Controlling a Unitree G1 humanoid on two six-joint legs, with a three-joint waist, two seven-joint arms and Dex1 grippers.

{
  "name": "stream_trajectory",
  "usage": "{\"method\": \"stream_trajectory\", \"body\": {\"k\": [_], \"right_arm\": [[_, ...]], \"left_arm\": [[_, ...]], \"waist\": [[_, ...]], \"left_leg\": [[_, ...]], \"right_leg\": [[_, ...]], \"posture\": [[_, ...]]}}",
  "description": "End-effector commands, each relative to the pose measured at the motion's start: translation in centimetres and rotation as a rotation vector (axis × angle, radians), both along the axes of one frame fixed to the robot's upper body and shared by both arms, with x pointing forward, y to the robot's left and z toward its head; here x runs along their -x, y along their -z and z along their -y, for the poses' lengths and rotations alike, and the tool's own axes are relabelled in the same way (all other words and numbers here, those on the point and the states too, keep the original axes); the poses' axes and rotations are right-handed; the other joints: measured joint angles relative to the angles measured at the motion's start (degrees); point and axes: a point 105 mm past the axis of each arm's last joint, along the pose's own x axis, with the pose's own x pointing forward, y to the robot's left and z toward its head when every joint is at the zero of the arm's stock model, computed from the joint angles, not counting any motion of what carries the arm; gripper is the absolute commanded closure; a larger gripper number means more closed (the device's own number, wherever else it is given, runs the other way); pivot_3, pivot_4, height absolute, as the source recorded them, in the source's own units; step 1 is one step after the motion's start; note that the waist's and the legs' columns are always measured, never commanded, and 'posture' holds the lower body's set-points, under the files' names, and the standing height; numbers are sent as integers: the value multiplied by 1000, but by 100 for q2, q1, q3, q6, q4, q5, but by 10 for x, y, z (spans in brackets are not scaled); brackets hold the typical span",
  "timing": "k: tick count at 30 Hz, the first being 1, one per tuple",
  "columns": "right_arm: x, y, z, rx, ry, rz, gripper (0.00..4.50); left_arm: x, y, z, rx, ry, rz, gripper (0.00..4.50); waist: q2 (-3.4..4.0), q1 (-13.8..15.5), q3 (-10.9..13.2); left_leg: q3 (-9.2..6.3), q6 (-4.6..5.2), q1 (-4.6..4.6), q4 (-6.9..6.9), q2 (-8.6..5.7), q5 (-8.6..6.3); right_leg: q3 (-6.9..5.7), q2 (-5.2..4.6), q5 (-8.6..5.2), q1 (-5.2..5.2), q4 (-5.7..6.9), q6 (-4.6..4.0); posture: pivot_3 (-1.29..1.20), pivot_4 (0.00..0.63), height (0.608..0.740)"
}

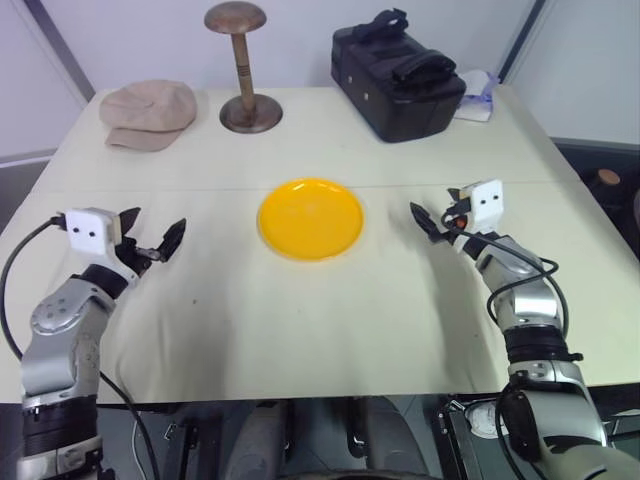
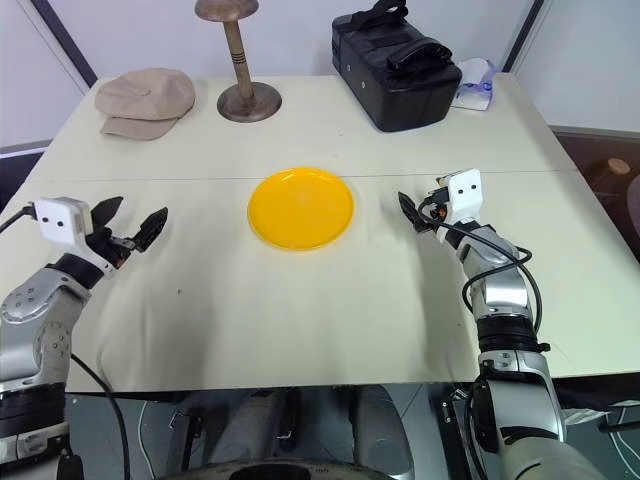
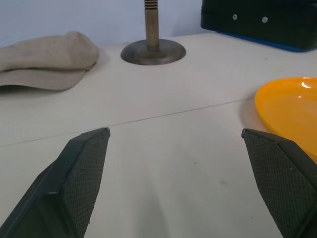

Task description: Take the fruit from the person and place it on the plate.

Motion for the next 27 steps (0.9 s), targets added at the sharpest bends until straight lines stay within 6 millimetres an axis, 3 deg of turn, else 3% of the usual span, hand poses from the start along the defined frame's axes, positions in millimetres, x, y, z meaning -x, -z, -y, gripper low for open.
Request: {"method": "stream_trajectory", "body": {"k": [1,27], "right_arm": [[0,-16,4,2,11,59,41],[-2,-17,4,7,12,65,41]], "left_arm": [[0,-11,-2,-12,-7,46,0],[-1,-12,-3,-12,-5,48,0]], "waist": [[0,0,0],[0,-2,0]], "left_leg": [[0,0,0,0,0,0],[0,0,0,1,0,0]], "right_leg": [[0,0,0,0,0,0],[0,1,0,0,2,0]], "posture": [[0,150,740],[0,150,740]]}}
